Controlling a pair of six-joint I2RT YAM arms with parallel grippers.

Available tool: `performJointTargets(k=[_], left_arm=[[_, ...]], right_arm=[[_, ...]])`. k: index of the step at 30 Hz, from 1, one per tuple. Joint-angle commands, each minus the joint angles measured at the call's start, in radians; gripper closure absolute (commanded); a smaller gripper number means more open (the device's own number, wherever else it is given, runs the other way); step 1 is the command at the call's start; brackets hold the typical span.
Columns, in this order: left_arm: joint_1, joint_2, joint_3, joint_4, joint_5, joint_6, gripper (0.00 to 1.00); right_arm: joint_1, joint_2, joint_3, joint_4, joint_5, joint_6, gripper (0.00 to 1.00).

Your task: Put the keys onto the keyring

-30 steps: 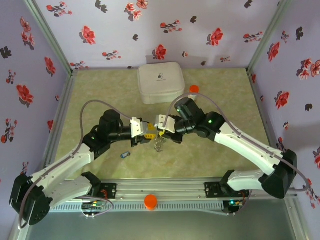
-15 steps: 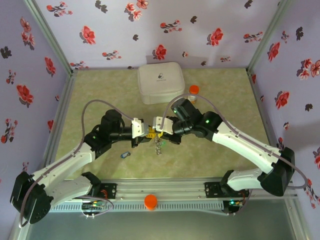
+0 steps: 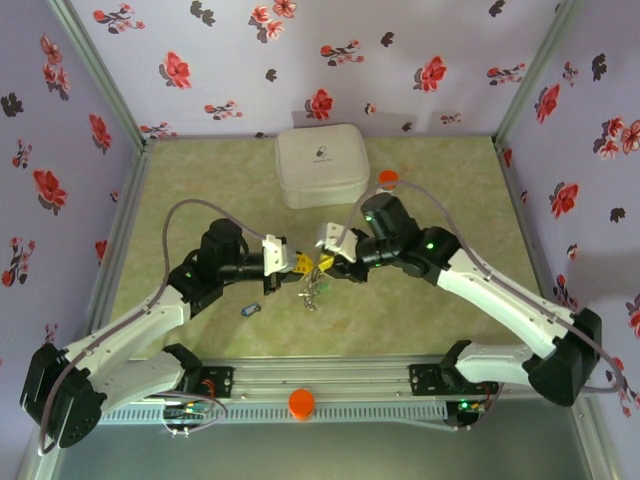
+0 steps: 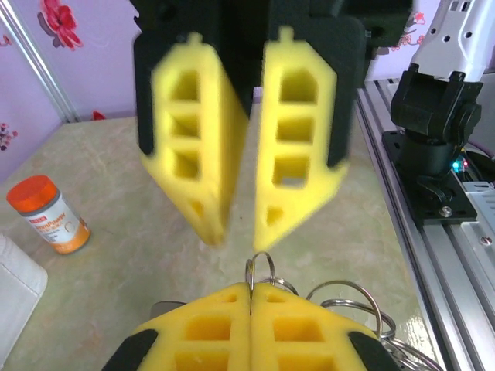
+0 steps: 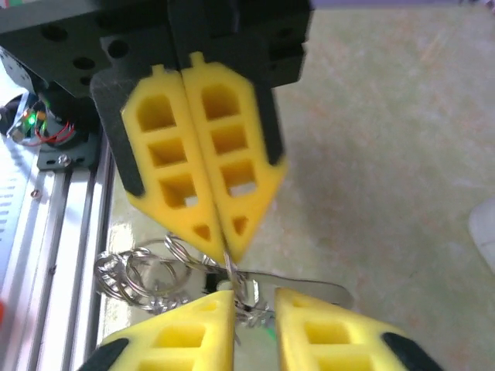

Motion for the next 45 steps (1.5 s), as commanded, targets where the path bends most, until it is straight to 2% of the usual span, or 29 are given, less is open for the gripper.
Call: performJointTargets(k=[1,5,8,11,17,26,35,38,41,45], left_arm=[[0.001,-0.038,-0.041,0.164,0.020,-0.071,1.00],[0.010,-0.046,-0.092,0.324,0.021,-0.137,1.00],[0.014,-0.037,-0.120,0.442,0.026,-0.195,1.00],[0.017,-0.031,-0.120,0.470,0.034,-0.213,1.00],[0.019,-0.019,-0.110,0.470,0.051,-0.220,1.00],[0.019,-0.004,-0.102,0.440,0.055,-0.210,1.00],[0.018,-0.002,-0.104,0.450,0.060,-0.219,1.00],[0.019,-0.004,-0.104,0.435,0.059,-0.212,1.00],[0.018,-0.005,-0.103,0.434,0.059,-0.211,1.00],[0.018,-0.005,-0.102,0.435,0.059,-0.212,1.00]], right_arm=[[-0.048,-0.053,-0.075,0.170,-0.185,0.090,0.69],[-0.052,-0.069,-0.141,0.239,-0.215,0.118,0.60],[-0.052,-0.069,-0.176,0.307,-0.209,0.161,0.60],[-0.052,-0.077,-0.196,0.358,-0.196,0.184,0.62],[-0.053,-0.086,-0.200,0.360,-0.180,0.173,0.66],[-0.054,-0.115,-0.206,0.377,-0.137,0.168,0.67],[-0.054,-0.077,-0.188,0.373,-0.159,0.179,0.89],[-0.054,-0.071,-0.182,0.375,-0.162,0.180,0.88],[-0.054,-0.061,-0.177,0.372,-0.173,0.180,0.82],[-0.054,-0.049,-0.170,0.356,-0.180,0.178,0.82]])
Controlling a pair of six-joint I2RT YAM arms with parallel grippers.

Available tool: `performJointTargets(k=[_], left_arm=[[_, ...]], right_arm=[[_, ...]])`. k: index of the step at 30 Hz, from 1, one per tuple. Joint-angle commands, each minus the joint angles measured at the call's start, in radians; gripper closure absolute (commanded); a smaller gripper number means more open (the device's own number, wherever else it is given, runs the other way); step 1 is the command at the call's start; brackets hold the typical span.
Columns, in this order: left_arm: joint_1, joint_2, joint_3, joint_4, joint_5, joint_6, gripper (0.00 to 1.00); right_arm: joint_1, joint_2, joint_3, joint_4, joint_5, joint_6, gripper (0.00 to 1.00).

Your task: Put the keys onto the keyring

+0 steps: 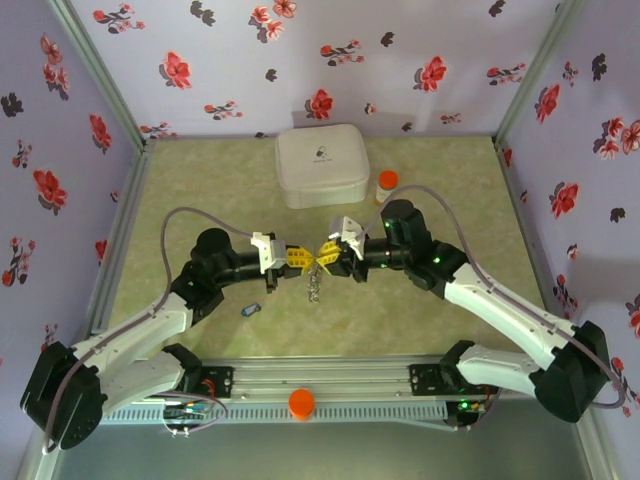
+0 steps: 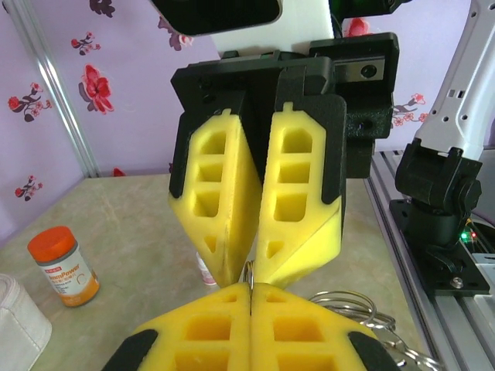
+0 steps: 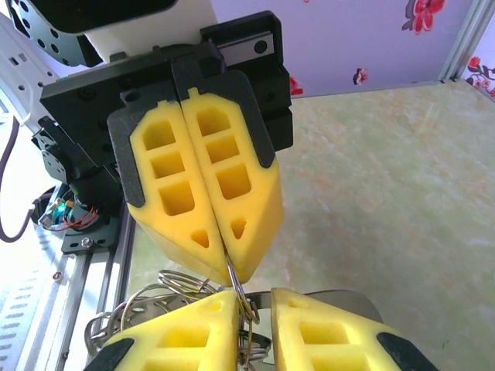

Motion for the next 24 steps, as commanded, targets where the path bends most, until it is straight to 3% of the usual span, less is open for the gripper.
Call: performJointTargets(k=[1,6,7,8,10,14,24], left_arm=[[0.001,-0.005,0.022,0.046,0.020,-0.001,1.00],[0.001,-0.007,0.034,-0.032,0.004,0.043,1.00],[0.000,-0.008,0.040,-0.070,-0.015,0.066,0.94],[0.000,-0.008,0.050,-0.118,-0.039,0.089,0.77],[-0.007,-0.007,0.079,-0.233,-0.081,0.154,0.69],[-0.035,0.014,0.160,-0.483,-0.140,0.293,0.72],[-0.051,0.033,0.188,-0.493,-0.135,0.304,0.87]], right_arm=[[-0.005,0.014,0.023,-0.007,-0.022,0.005,0.84],[-0.004,0.016,0.037,-0.014,-0.017,0.001,0.99],[-0.004,0.019,0.046,-0.031,-0.012,-0.009,1.00],[-0.004,0.022,0.058,-0.054,-0.004,-0.023,1.00],[-0.004,0.033,0.087,-0.111,0.015,-0.056,1.00],[0.022,0.062,0.143,-0.231,0.084,-0.138,1.00],[0.092,0.109,0.226,-0.355,0.204,-0.241,1.00]])
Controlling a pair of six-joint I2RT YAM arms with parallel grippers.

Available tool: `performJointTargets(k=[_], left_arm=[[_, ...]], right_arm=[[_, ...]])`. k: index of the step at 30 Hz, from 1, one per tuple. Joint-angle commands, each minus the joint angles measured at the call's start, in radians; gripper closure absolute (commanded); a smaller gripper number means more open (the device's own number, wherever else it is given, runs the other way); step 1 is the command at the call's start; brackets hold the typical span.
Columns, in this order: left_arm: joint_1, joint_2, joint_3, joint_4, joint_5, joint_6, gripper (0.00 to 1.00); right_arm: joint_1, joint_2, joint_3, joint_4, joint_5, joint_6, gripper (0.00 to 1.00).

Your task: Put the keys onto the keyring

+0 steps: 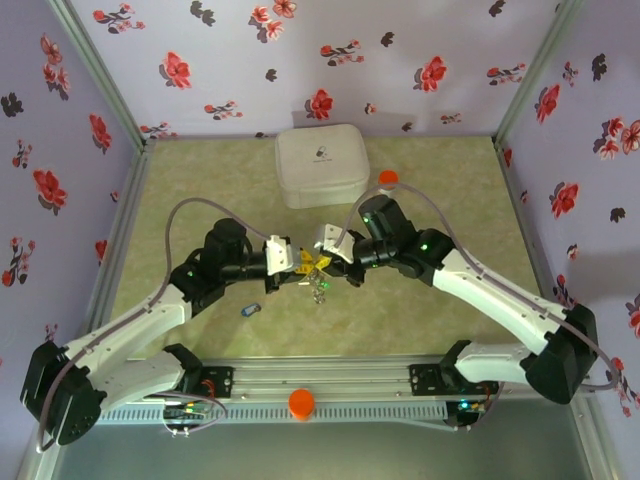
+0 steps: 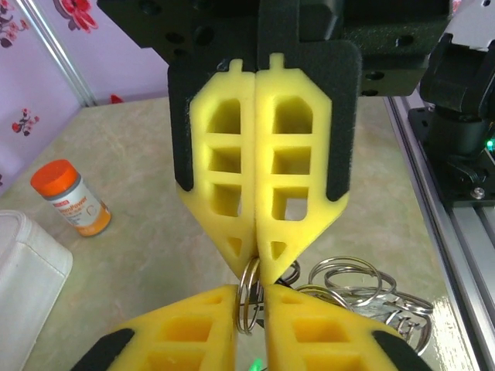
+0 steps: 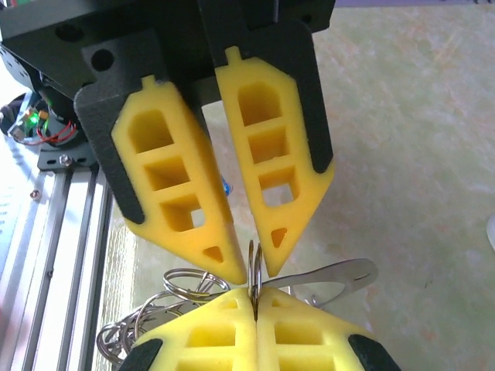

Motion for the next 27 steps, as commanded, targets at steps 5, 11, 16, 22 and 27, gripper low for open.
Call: performJointTargets(k=[5,11,16,22,27], left_arm=[[-0.011,0.023,0.045,-0.035,0.014,0.033,0.96],[-0.011,-0.025,0.000,0.027,0.014,0.031,1.00],[-0.011,-0.051,-0.049,0.115,0.018,0.011,1.00],[-0.011,-0.060,-0.067,0.143,0.019,0.006,1.00],[-0.012,-0.052,-0.061,0.146,0.019,0.011,1.00]], right_arm=[[0.036,0.021,0.064,-0.021,0.050,-0.045,1.00],[-0.025,-0.055,-0.009,0.039,-0.004,0.011,0.78],[-0.046,-0.081,-0.059,0.076,-0.037,0.049,0.73],[-0.046,-0.074,-0.075,0.098,-0.072,0.076,0.73],[-0.046,-0.068,-0.079,0.098,-0.096,0.088,0.72]])
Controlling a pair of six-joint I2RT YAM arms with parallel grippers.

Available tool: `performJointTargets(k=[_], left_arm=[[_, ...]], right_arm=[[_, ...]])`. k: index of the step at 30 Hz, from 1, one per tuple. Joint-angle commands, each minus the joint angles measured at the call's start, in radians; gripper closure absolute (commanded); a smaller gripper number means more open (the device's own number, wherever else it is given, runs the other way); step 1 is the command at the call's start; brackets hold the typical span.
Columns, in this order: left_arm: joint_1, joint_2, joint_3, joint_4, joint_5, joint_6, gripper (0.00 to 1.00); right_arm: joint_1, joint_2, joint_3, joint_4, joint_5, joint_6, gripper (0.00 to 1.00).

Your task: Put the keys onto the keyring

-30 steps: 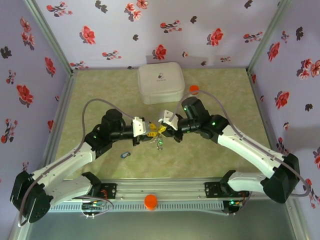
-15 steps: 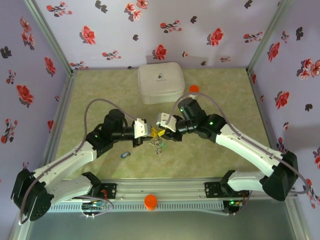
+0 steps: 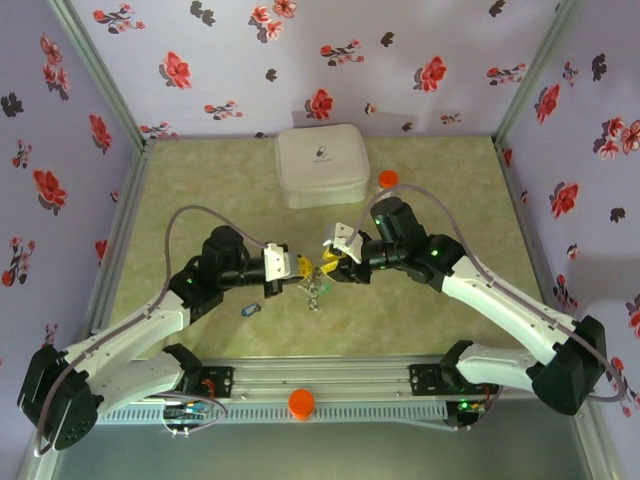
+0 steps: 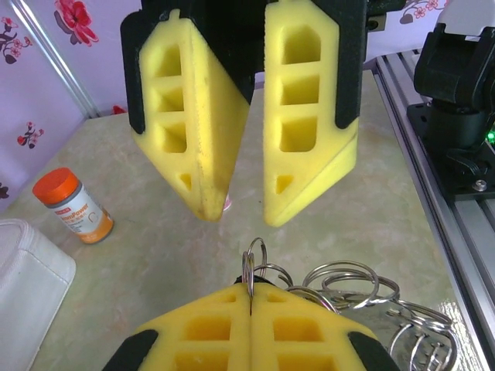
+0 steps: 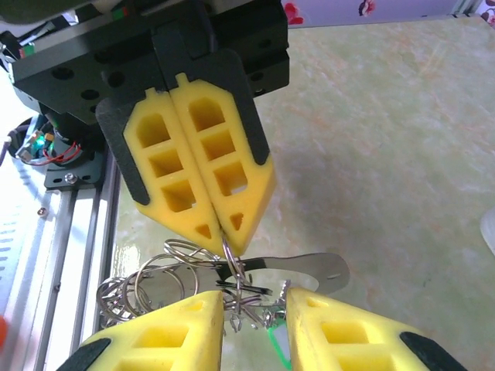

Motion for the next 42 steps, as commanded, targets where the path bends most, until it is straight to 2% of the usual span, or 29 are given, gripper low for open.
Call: performJointTargets(k=[1,10,14,24,36,42], left_arm=[[-0.005,-0.011,0.010,0.067,0.016,-0.006,1.00],[-0.006,-0.018,-0.001,0.080,0.021,-0.010,1.00],[-0.005,-0.022,-0.004,0.080,0.021,-0.010,1.00],[-0.005,-0.027,-0.001,0.081,0.027,-0.009,1.00],[-0.005,-0.018,-0.002,0.189,0.066,-0.077,1.00],[-0.005,-0.015,-0.016,0.230,0.073,-0.100,1.00]], right_arm=[[-0.001,0.006,-0.008,0.031,-0.036,0.029,0.72],[-0.001,0.040,0.021,-0.007,-0.022,0.025,0.80],[-0.001,0.046,0.026,-0.022,-0.012,0.024,0.86],[-0.004,0.057,0.033,-0.058,0.066,0.007,0.98],[-0.003,0.123,0.057,-0.016,0.056,0.039,0.99],[-0.006,0.105,0.032,0.025,0.044,0.064,0.91]])
